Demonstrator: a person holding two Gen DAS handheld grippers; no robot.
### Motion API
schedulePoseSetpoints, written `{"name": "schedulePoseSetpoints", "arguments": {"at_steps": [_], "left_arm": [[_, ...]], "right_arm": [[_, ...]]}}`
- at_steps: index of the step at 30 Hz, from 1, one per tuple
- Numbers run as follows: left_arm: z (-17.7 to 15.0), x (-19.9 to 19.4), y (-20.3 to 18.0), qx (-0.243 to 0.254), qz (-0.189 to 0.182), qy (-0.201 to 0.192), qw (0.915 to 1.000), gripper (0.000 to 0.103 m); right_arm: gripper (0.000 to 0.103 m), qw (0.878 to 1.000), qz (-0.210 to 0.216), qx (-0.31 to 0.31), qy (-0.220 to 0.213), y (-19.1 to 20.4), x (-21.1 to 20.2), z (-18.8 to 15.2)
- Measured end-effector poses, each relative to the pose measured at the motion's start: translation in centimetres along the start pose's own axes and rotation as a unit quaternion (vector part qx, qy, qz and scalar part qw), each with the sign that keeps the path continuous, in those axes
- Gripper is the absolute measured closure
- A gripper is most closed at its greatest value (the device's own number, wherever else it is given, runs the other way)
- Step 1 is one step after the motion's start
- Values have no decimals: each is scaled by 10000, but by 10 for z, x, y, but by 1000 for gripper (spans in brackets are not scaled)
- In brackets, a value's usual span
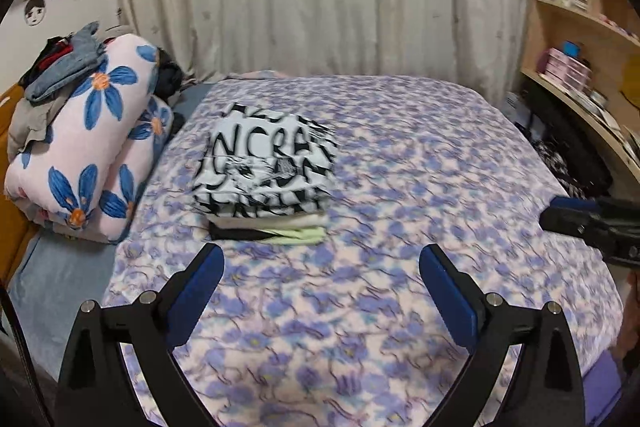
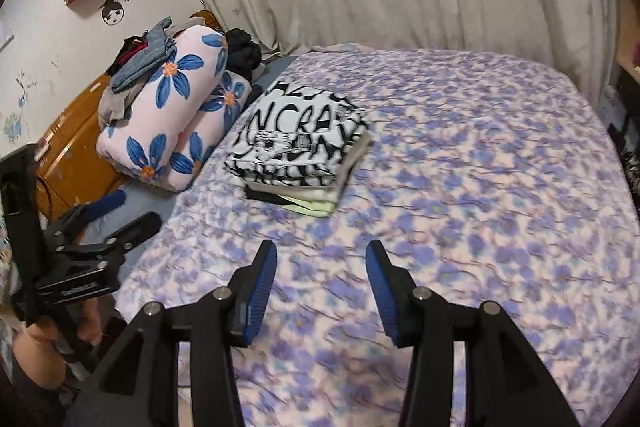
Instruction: Fold large clothes
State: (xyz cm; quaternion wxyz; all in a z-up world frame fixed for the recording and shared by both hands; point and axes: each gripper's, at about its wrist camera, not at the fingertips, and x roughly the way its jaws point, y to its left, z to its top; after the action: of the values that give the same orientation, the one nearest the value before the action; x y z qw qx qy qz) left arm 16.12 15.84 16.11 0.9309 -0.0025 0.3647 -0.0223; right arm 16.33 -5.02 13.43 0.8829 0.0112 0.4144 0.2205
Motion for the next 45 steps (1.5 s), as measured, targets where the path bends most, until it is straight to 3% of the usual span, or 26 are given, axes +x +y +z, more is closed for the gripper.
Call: {"name": "schedulePoseSetpoints", "arguments": {"at_steps": [5, 10, 17, 19, 21, 23, 32, 42, 45], "left_arm": [[-31, -8, -30, 32, -221, 118, 9997, 5], [-76, -9, -58, 145, 69, -159, 9997, 5], [-126, 13, -86, -15, 126, 28, 9999, 5], [-137, 19, -91, -123, 211, 37, 9997, 5], [-146, 24, -94, -267, 255, 68, 9993, 4], [-152, 30, -94, -382, 208, 163, 9989, 1], [-184, 50, -91, -930, 126, 668, 9933, 1], [-202, 50, -97, -638, 532, 761, 9936, 1], [-205, 49, -97, -582, 509, 820, 9936, 1]], "right_arm": [[56, 9998, -149, 8, -125, -12, -15, -40], [56, 9993, -271, 163, -195, -23, -11, -89], [55, 9976, -439, 537, -75, -32, 11, -149], [47, 9965, -448, 701, -54, -36, 16, -162], [26, 9954, -479, 822, -60, -37, 18, -174], [24, 9945, -533, 893, -80, -38, 19, -185], [24, 9892, -801, 1229, 36, -44, 29, -211], [24, 9906, -849, 1069, 74, -30, 32, -224], [24, 9907, -859, 1053, 35, -28, 31, -224]]}}
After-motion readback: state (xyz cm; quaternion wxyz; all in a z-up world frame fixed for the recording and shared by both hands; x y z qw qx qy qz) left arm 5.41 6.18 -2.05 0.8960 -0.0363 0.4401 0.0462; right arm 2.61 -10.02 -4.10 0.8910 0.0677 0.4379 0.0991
